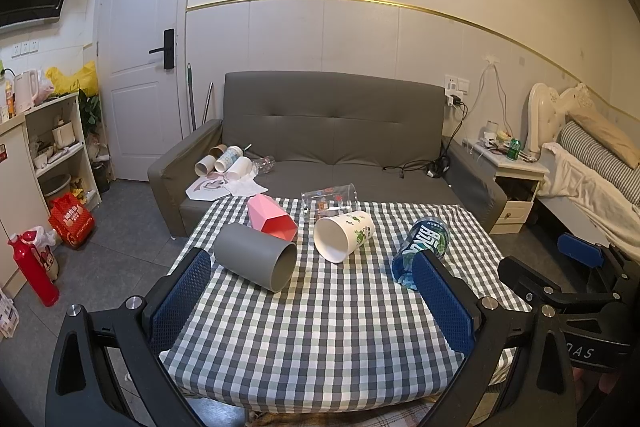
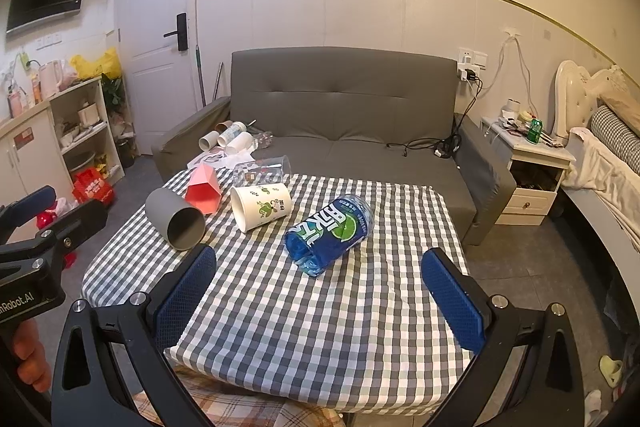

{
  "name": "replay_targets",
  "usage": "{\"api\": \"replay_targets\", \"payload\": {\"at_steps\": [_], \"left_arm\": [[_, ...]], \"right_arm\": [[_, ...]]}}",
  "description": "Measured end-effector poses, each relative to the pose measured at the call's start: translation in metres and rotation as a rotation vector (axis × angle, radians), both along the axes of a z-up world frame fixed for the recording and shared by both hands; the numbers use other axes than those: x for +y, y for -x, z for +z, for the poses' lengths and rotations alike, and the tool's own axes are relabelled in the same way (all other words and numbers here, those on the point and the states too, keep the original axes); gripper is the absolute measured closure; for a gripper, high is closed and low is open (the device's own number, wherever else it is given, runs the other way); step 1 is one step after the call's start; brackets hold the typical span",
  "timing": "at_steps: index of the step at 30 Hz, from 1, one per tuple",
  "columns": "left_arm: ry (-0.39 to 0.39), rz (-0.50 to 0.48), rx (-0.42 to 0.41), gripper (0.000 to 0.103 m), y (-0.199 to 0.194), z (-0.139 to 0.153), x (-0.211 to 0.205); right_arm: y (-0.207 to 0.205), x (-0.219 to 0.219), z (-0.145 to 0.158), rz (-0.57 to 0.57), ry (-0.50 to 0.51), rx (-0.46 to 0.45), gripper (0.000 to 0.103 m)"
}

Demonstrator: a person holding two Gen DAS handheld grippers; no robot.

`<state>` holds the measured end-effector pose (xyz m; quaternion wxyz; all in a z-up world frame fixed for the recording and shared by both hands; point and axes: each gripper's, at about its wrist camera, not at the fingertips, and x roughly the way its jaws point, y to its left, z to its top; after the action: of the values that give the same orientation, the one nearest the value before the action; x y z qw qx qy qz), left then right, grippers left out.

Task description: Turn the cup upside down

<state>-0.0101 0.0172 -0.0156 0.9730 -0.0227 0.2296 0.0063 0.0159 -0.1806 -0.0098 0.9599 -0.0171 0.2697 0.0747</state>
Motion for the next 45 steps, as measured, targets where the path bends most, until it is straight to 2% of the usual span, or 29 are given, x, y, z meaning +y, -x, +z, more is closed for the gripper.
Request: {"api": "replay_targets", "payload": {"at_steps": [26, 38, 45], "left_arm": [[0.0, -0.001, 0.004, 0.0, -0.007, 0.005, -0.008], [0.018, 0.013, 0.013, 0.0, -0.011, -0.008, 0.005], [0.022, 0.034, 0.013, 0.0, -0.021, -0.008, 0.025]], "right_arm": [[0.0, 0.003, -0.001, 0.002, 0.001, 0.001, 0.0], [-0.007, 0.015, -0.011, 0.015, 0.024, 0.016, 0.0], [-0.024, 0.027, -0.009, 0.012, 0.037, 0.052, 0.0]]}}
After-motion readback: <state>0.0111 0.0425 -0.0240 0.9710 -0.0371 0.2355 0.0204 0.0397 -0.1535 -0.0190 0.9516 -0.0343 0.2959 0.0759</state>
